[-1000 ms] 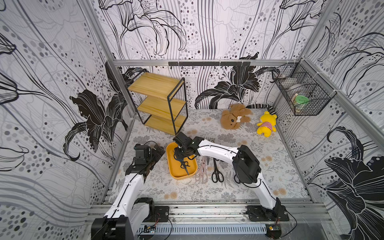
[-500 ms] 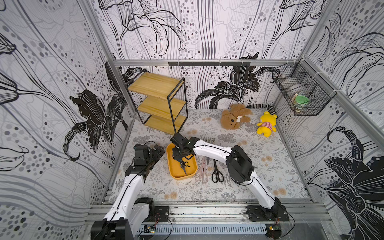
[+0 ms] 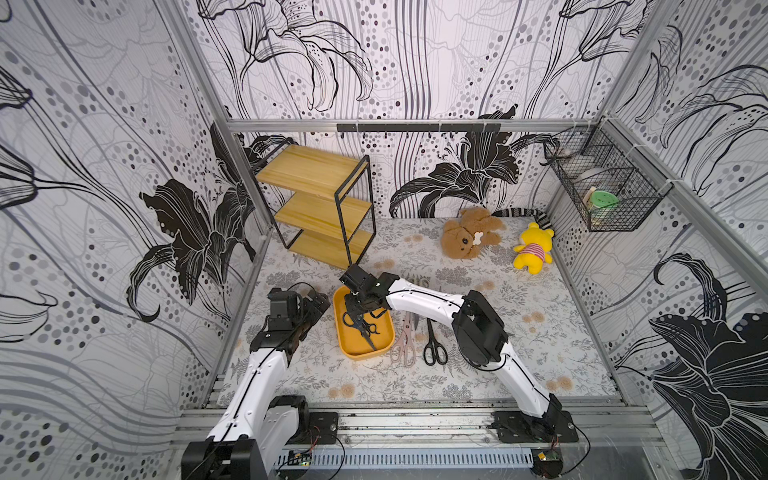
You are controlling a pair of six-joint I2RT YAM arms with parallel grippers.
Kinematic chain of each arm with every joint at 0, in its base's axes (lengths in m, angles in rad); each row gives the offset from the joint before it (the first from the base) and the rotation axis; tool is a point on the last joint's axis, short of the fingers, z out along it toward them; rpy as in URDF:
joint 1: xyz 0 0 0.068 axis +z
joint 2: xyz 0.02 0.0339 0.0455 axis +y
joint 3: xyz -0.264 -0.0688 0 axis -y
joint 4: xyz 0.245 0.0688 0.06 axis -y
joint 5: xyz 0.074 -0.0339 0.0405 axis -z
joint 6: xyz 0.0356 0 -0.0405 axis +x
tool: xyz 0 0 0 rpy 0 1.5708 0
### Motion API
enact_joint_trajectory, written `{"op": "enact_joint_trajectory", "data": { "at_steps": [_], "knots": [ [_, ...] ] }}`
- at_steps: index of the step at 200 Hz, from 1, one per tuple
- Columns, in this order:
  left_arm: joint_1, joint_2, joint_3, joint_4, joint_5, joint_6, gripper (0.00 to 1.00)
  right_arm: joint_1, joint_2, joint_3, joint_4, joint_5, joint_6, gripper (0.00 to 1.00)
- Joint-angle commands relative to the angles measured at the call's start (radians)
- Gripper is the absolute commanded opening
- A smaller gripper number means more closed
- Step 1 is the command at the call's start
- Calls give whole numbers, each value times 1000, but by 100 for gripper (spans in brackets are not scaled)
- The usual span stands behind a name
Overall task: Put the scissors into the storage box
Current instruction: Place the scissors in the storage box, then pick up the scissors from the center of the board.
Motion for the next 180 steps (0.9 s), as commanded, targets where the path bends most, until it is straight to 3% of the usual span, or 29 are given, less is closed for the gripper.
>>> {"op": "enact_joint_trajectory", "data": {
  "at_steps": [1,47,86,145,180],
  "knots": [
    [8,-6,37,-17,6,37,98,2,-41,43,-35,26,-29,35],
    [5,4,101,-57,12,90,98,-17,-106,44,-54,64,-65,35],
    [-21,25,148,-60,38,108,98,-77,-185,-63,-29,73,-72,35],
    [-237,124,197,-50,-76,109,98,-241,-325,-298,-23,72,-50,35],
    [-311,173,217,-50,-127,100,98,-327,-378,-400,-45,92,-51,34]
  ]
}}
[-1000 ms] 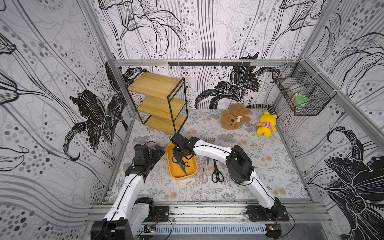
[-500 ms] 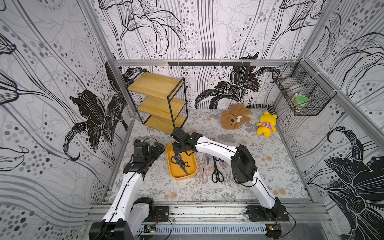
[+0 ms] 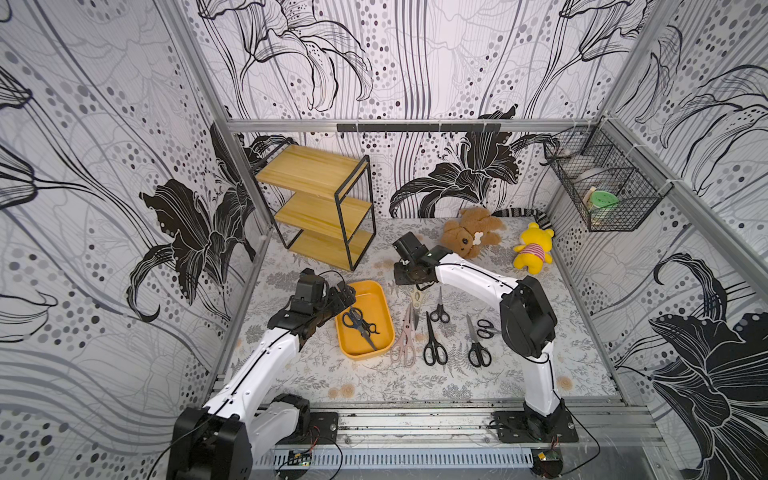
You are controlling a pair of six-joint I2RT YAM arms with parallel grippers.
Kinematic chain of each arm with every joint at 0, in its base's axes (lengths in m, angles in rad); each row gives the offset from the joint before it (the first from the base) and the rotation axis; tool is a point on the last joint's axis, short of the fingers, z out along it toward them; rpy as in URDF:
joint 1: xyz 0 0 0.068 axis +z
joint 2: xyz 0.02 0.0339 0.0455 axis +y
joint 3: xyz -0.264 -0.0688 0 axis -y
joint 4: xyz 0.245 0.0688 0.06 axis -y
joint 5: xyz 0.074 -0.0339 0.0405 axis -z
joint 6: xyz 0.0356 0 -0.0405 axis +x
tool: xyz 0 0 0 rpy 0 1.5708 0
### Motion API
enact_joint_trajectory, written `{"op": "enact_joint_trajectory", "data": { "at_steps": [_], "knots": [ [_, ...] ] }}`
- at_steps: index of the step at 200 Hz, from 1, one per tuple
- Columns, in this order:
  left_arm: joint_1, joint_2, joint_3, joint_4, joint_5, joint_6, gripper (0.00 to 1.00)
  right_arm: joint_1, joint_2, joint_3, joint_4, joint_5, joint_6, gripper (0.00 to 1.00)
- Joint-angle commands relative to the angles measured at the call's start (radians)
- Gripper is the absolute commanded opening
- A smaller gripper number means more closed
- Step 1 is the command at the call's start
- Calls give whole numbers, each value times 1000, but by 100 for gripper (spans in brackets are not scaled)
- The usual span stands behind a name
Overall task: Put the scissors into the storage box
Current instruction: Pick up the scissors from the center of the board.
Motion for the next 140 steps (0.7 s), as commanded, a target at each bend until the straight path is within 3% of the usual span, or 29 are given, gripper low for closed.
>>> {"op": "enact_joint_trajectory", "data": {
  "at_steps": [1,48,140],
  "knots": [
    [-30,21,36,7,-65,12,98,-38,-61,-50,-40,27,-2,34],
    [-68,27,51,13,-92,-2,98,-152,-65,-133,-60,-47,-48,33],
    [-81,24,44,10,-108,-11,98,-184,97,35,-119,-85,-94,31]
  ]
}}
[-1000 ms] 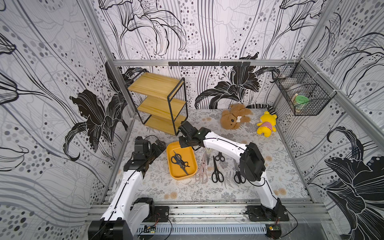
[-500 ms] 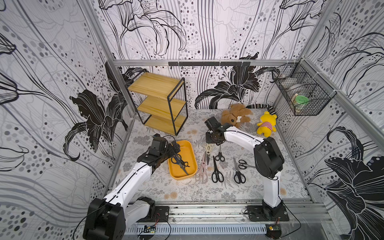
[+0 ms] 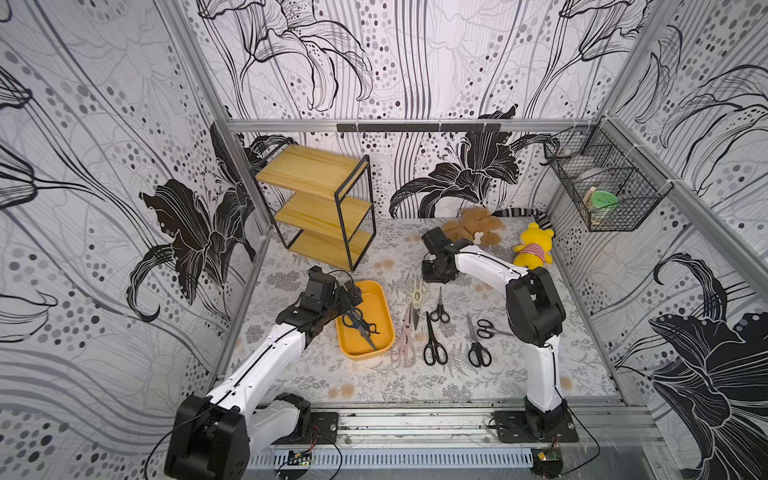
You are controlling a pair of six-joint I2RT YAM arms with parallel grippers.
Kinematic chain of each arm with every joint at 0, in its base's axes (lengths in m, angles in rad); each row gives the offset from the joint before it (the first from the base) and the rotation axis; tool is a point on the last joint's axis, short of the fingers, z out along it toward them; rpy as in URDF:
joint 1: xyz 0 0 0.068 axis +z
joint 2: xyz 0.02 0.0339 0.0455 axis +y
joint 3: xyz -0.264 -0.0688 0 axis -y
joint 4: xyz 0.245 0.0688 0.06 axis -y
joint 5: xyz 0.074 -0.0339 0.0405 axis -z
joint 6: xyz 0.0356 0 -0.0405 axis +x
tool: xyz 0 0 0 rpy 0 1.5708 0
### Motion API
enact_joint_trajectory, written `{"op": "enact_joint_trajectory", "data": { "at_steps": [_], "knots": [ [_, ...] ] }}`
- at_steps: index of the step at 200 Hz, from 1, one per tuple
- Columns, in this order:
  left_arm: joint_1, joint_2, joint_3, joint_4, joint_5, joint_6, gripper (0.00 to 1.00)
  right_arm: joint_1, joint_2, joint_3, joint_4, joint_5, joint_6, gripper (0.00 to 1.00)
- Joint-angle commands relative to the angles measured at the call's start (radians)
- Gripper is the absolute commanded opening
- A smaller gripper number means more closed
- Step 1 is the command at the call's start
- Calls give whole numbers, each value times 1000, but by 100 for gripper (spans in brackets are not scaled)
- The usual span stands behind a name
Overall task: Put the scissors into the storage box
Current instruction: Pick up the scissors from the center of the board.
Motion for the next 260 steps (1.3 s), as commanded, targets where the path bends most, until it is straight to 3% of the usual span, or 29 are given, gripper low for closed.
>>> {"op": "enact_joint_trajectory", "data": {
  "at_steps": [1,260],
  "knots": [
    [-5,-6,18,10,-27,-2,98,-7,45,47,-41,-25,-20,30],
    [-7,-26,-8,16,-52,-16,98,-7,148,5,-6,-3,-21,18]
  ]
}}
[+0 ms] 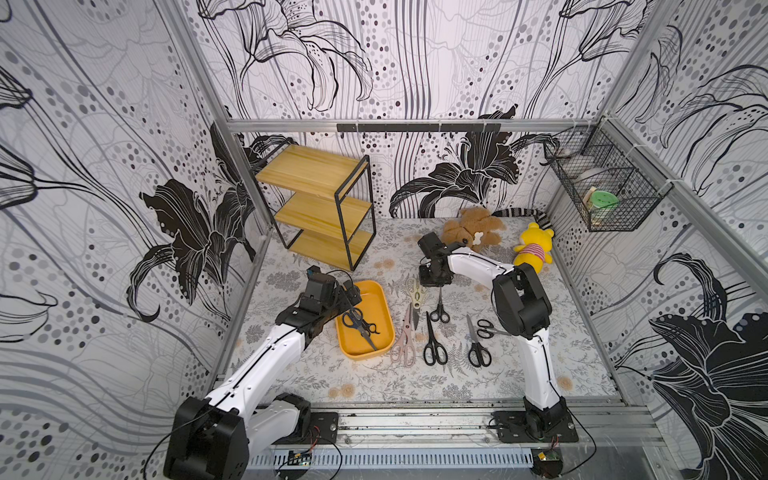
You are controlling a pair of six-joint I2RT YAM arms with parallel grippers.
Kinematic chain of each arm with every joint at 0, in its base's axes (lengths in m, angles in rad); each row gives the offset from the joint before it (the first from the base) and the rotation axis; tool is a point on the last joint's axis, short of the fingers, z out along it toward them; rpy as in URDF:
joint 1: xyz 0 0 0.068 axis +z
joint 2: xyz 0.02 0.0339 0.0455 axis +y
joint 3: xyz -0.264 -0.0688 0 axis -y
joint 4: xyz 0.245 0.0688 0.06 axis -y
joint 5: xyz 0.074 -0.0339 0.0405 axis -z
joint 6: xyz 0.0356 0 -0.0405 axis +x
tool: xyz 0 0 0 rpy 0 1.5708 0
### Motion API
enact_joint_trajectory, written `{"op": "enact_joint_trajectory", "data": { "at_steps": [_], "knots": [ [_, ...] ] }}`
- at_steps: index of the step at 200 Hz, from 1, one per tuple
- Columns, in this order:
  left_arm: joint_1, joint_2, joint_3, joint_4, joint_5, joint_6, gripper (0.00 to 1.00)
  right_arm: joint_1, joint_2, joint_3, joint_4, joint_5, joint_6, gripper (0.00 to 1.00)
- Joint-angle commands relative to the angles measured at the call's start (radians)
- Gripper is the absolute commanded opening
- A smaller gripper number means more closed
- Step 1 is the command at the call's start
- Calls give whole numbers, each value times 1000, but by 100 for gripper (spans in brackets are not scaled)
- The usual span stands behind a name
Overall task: Put the scissors into the storage box
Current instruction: Pick up the scissors from the center of the board.
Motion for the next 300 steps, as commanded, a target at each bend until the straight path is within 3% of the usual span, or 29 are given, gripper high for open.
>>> {"op": "enact_joint_trajectory", "data": {
  "at_steps": [1,56,108,157,204,239,300],
  "knots": [
    [-7,-17,-8,16,-21,-9,98,-4,45,-27,-17,11,-16,18],
    [-6,-25,-18,17,-25,-13,98,-5,57,-10,-17,14,-20,5],
    [-7,-28,-27,21,-28,-15,98,-5,34,30,-52,48,-50,0],
    [-6,-27,-47,60,-10,-44,98,-6,-46,90,-104,91,-93,0],
    [-4,-27,-60,90,-24,-64,98,0,-149,89,-96,15,-77,0],
    [30,-15,-58,86,-24,-46,97,69,-203,95,-81,1,-62,0],
    [180,-48,-110,100,37,-59,97,248,-159,209,-58,9,-19,1]
  ]
}}
